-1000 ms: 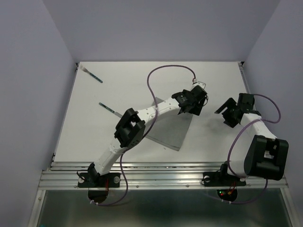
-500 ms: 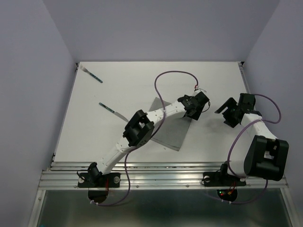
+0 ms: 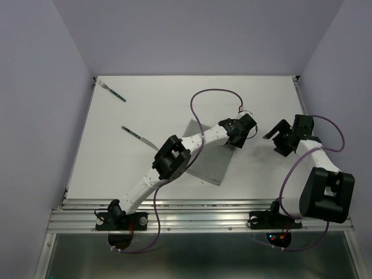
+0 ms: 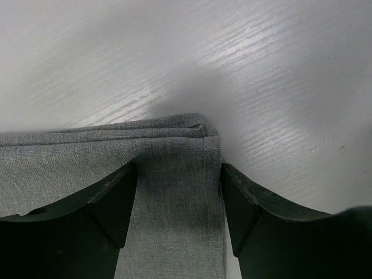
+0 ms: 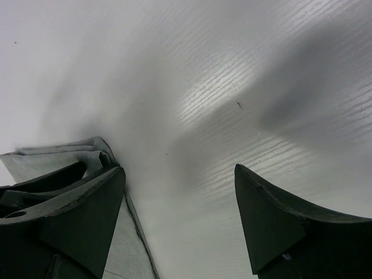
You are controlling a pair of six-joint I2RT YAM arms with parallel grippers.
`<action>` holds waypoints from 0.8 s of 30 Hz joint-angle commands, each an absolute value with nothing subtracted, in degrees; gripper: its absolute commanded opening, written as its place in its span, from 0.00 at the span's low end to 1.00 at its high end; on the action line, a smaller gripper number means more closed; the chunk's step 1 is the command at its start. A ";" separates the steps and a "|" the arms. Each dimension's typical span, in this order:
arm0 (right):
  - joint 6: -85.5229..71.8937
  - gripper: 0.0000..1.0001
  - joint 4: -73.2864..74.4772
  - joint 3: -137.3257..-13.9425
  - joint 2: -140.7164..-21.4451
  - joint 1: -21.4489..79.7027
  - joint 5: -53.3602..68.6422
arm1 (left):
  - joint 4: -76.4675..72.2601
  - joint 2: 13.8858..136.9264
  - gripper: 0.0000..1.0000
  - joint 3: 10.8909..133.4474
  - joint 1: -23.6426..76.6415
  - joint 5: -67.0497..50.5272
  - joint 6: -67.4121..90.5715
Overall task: Fold the napkin into a case and place the utensils inside
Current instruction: Pick up the lower triangle-folded napkin from the center of the board.
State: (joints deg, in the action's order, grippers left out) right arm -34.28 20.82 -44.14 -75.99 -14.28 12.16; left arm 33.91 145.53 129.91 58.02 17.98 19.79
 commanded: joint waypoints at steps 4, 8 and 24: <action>-33.75 0.81 18.11 -43.42 -73.74 -14.68 12.92 | 33.31 146.95 0.58 127.44 55.99 12.48 21.88; -33.93 0.81 18.11 -43.24 -73.65 -14.68 13.18 | 33.22 147.22 0.49 126.92 55.46 11.69 21.80; -31.82 0.81 19.25 -43.06 -71.19 -14.68 16.87 | 16.89 131.67 0.00 108.82 49.66 -10.62 25.13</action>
State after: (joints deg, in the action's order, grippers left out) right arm -33.87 20.12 -43.11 -72.99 -14.28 14.33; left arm 19.75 137.91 114.45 51.37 0.82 22.59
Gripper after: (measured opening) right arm 0.810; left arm 0.048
